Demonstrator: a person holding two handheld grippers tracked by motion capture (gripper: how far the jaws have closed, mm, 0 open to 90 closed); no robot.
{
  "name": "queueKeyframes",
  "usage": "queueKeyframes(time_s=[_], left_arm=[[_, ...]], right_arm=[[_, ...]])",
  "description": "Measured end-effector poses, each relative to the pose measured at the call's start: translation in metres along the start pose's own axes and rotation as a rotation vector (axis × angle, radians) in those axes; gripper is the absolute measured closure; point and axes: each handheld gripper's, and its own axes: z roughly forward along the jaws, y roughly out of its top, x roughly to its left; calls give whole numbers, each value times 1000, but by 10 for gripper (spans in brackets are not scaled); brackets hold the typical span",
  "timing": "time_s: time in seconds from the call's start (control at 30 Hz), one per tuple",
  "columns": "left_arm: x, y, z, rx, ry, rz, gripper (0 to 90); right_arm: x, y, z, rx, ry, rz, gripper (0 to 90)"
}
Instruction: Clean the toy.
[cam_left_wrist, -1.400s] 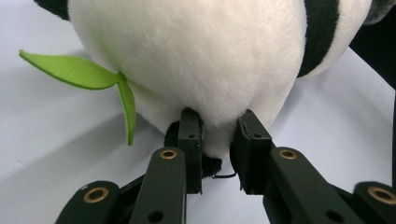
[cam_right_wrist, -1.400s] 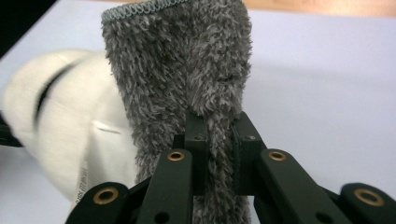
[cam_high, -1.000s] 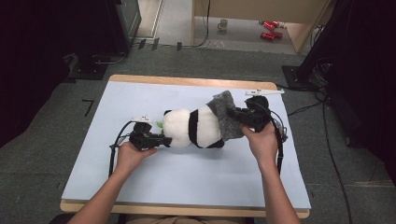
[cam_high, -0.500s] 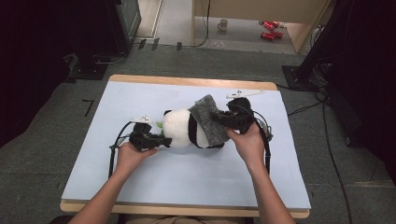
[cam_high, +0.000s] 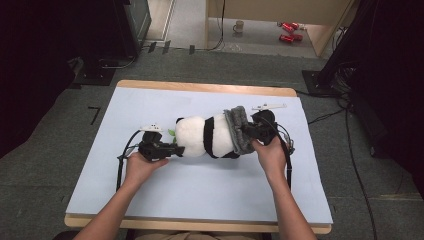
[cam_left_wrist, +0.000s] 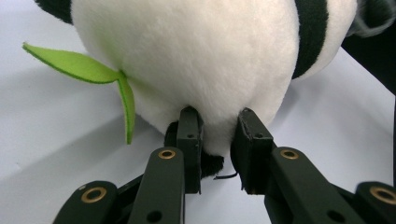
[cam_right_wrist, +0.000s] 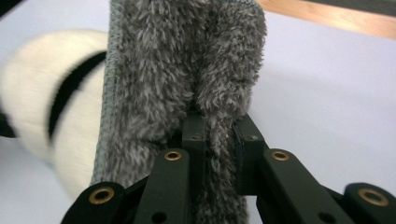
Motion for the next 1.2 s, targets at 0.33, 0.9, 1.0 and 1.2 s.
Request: queueKeyframes(time_s=[0.33,0.9,1.0,1.2], left_arm=[[1,0,1,-1,-3,-7,744],[6,6,2,5,-15,-21,745],[6,7,2,4,-11,-20,745],[6,7,2,5,-10,-22,744]], right_arm=[[-8,-11,11,10,-7,36,801],[-16,-34,37,139,-57,79,804],[-16,-38,44,173,-53,81,804],[-20,-41,48,211,-39,84,802]])
